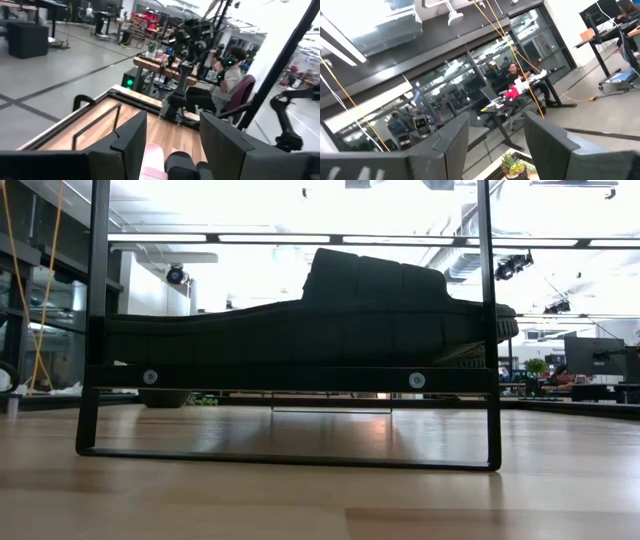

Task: Pick and place slides into the shelf
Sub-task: Return to Home Position

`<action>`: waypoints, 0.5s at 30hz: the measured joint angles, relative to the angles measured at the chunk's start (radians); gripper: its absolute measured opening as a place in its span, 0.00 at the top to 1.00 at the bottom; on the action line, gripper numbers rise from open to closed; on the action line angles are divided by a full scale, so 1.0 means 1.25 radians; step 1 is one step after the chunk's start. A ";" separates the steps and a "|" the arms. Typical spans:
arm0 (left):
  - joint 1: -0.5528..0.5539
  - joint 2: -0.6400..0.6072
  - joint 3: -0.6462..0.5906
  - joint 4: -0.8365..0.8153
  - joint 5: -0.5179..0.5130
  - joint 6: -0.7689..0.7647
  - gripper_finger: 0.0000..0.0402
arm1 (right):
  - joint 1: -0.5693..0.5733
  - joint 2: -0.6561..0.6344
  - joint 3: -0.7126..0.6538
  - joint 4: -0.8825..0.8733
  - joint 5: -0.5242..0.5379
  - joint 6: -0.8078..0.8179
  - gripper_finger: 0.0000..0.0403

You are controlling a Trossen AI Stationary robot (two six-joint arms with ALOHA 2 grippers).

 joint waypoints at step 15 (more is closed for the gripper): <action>0.000 -0.096 -0.257 0.229 0.053 -0.041 0.58 | 0.000 -0.111 -0.478 0.609 -0.092 0.058 0.56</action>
